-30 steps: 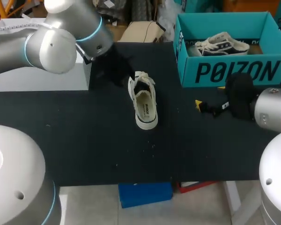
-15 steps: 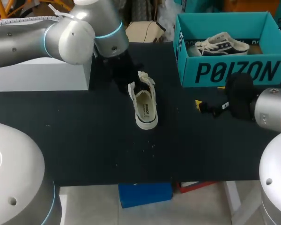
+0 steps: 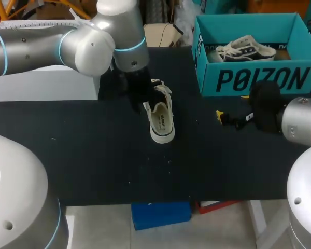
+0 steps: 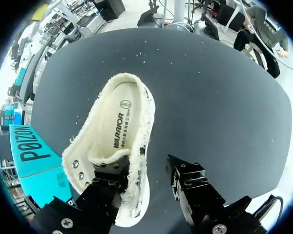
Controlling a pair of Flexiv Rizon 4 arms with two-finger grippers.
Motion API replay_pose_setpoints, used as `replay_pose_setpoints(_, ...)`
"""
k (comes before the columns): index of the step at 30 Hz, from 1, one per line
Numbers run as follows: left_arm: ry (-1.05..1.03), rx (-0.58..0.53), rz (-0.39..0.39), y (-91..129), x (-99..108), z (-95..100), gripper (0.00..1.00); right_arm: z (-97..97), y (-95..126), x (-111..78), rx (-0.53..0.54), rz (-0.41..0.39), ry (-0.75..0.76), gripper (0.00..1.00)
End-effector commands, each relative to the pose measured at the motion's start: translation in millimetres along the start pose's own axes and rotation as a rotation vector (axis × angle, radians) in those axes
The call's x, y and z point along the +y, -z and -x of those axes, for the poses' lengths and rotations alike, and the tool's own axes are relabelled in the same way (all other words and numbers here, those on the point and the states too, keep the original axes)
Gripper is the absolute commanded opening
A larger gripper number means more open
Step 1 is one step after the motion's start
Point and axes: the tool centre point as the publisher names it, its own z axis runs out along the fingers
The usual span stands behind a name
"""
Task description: Take the shoe out of the shoebox, open the shoe tongue, remove and reinsert the insole, then place the shoe into the shoebox
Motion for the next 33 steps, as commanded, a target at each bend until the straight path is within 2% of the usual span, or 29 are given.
replay_pose_setpoints(1, 0.003, 0.004, 0.006, -9, 4, 2.2, 0.43, -0.4, 0, -0.1, 0.0, -0.002, -0.001, 1.0)
replay_pose_setpoints(11, -0.011, 0.02, 0.059, -18, 11, 3.0, 0.4, -0.4, 0, -0.1, 0.0, -0.002, -0.001, 1.0)
replay_pose_setpoints(12, -0.011, 0.02, 0.058, -19, 12, 3.3, 0.35, -0.4, 0, -0.1, 0.0, -0.002, -0.001, 1.0)
replay_pose_setpoints(13, -0.012, 0.017, 0.062, -20, 12, 3.3, 0.14, -0.4, 0, -0.1, 0.0, -0.002, -0.001, 1.0)
replay_pose_setpoints(14, -0.011, 0.013, 0.067, -21, 13, 3.6, 0.0, -0.4, 0, -0.1, 0.0, -0.002, -0.001, 1.0)
replay_pose_setpoints(20, -0.025, -0.013, 0.08, -19, 13, 9.5, 0.0, -0.4, 0, -0.1, 0.0, -0.002, -0.001, 1.0)
replay_pose_setpoints(25, -0.054, -0.011, 0.087, 2, 11, 11.5, 0.0, -0.4, 0, -0.1, 0.0, -0.002, -0.001, 1.0)
replay_pose_setpoints(33, -0.087, -0.034, 0.173, 73, 10, 19.5, 0.0, -0.4, 0, -0.1, 0.0, -0.002, -0.001, 1.0)
